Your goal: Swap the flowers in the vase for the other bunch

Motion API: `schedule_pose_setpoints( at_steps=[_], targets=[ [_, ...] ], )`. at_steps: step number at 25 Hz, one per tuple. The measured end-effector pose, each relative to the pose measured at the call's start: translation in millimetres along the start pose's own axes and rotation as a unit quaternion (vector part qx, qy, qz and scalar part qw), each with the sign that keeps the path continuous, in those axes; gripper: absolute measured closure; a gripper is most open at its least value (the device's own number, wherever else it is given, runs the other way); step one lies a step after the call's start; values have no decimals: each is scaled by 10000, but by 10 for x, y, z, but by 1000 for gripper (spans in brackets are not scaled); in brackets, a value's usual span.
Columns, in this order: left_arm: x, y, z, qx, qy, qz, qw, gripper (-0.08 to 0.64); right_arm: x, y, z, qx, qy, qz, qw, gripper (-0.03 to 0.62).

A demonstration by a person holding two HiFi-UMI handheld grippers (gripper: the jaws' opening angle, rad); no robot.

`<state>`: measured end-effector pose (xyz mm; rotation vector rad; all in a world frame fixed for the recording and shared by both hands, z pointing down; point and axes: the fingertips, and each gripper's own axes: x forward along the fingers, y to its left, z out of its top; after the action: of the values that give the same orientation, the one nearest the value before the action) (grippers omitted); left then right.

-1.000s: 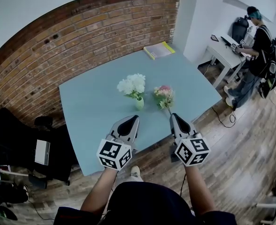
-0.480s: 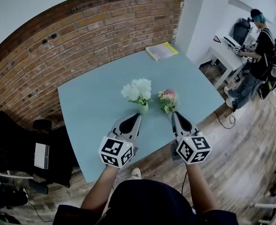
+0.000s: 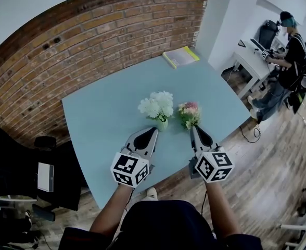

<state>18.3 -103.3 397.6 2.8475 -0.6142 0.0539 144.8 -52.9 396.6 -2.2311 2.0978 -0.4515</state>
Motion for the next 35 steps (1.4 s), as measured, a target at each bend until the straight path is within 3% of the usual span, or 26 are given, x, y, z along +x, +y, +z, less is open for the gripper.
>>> schedule_pose_setpoints(
  at_steps=[21,35],
  targets=[
    [4,161,-6,-64,-25,-3,10000,555,200,102,-91,-461,101,66,9989,580],
    [372,204,52,21,-64,296,9995,555,501,-184,-294,-892,432,657,9929,578]
  ],
)
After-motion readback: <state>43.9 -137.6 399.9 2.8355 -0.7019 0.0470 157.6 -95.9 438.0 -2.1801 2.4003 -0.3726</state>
